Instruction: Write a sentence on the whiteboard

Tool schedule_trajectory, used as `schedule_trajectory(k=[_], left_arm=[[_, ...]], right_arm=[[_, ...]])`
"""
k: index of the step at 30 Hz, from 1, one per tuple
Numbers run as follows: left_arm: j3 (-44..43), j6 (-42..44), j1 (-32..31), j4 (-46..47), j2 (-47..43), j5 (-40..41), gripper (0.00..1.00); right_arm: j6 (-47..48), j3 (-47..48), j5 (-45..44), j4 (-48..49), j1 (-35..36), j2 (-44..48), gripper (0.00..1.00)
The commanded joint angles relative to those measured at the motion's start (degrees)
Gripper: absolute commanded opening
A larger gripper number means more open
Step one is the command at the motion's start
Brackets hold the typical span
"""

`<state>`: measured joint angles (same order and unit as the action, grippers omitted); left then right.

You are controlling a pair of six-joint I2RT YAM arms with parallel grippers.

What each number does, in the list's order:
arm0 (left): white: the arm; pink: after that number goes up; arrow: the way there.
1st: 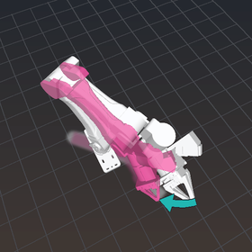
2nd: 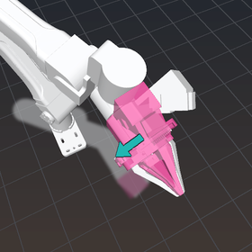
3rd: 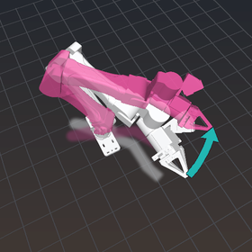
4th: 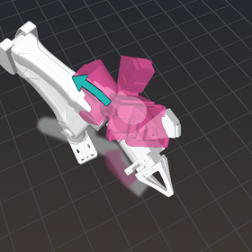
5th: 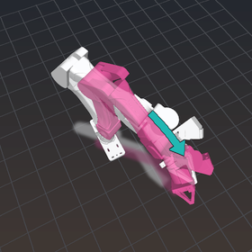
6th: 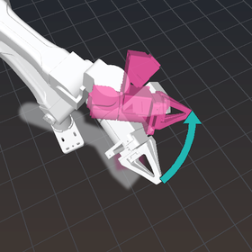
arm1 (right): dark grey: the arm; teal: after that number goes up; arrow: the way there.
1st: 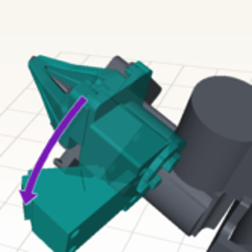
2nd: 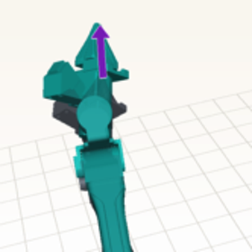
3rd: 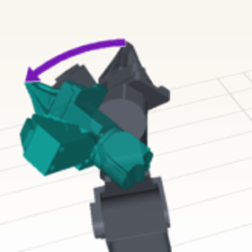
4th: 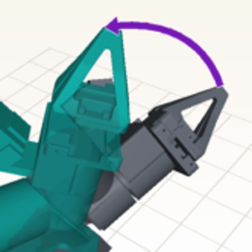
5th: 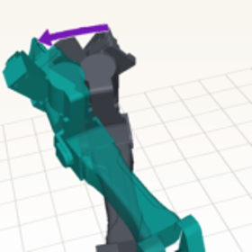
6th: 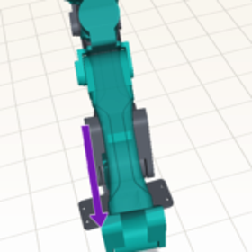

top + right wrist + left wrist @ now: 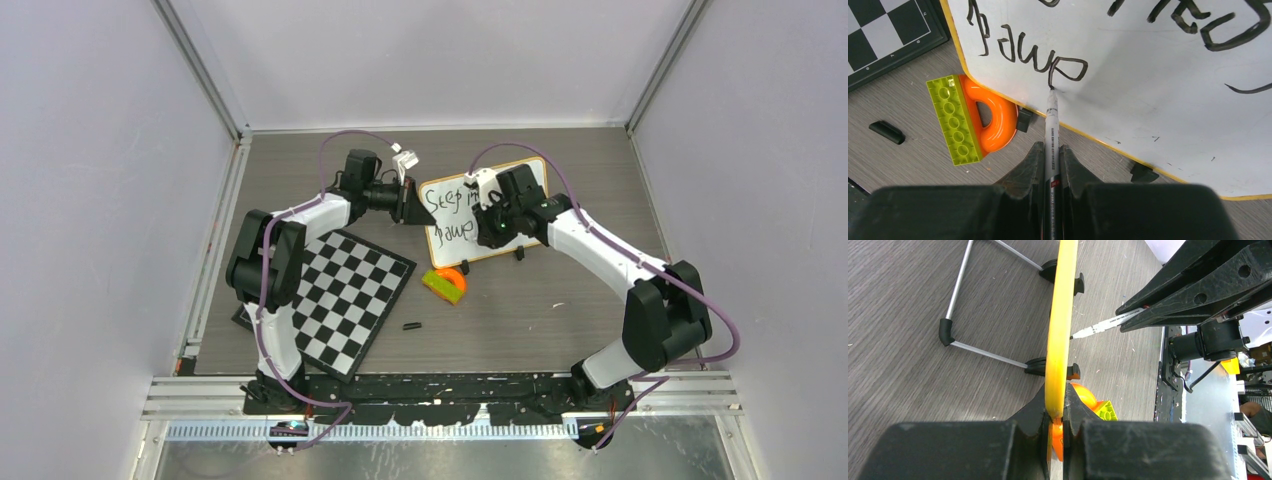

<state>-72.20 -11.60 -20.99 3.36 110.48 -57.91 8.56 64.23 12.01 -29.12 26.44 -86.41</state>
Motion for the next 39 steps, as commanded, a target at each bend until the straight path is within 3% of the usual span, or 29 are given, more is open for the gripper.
schedule_trajectory(k=[1, 15, 29, 39], left_arm=[[-1.42, 1.33, -0.36, -1.42, -0.62, 1.95, 0.00], [-1.71, 1.13, -0.54, -1.51, -0.88, 1.70, 0.00], [-1.77, 1.53, -0.63, -1.83, -0.75, 1.57, 0.00], [-1.49, 1.99, -0.63, -1.95, -0.75, 1.81, 0.00]], right_arm=[[1.66, 0.63, -3.62, 2.45, -1.42, 2.58, 0.00], [2.61, 4.01, 0.55, -0.65, -2.57, 5.16, 0.00], [2.51, 5.82, -3.36, 2.58, -2.63, 1.61, 0.00], [3.98, 1.82, -5.03, 2.57, -3.23, 2.98, 0.00]])
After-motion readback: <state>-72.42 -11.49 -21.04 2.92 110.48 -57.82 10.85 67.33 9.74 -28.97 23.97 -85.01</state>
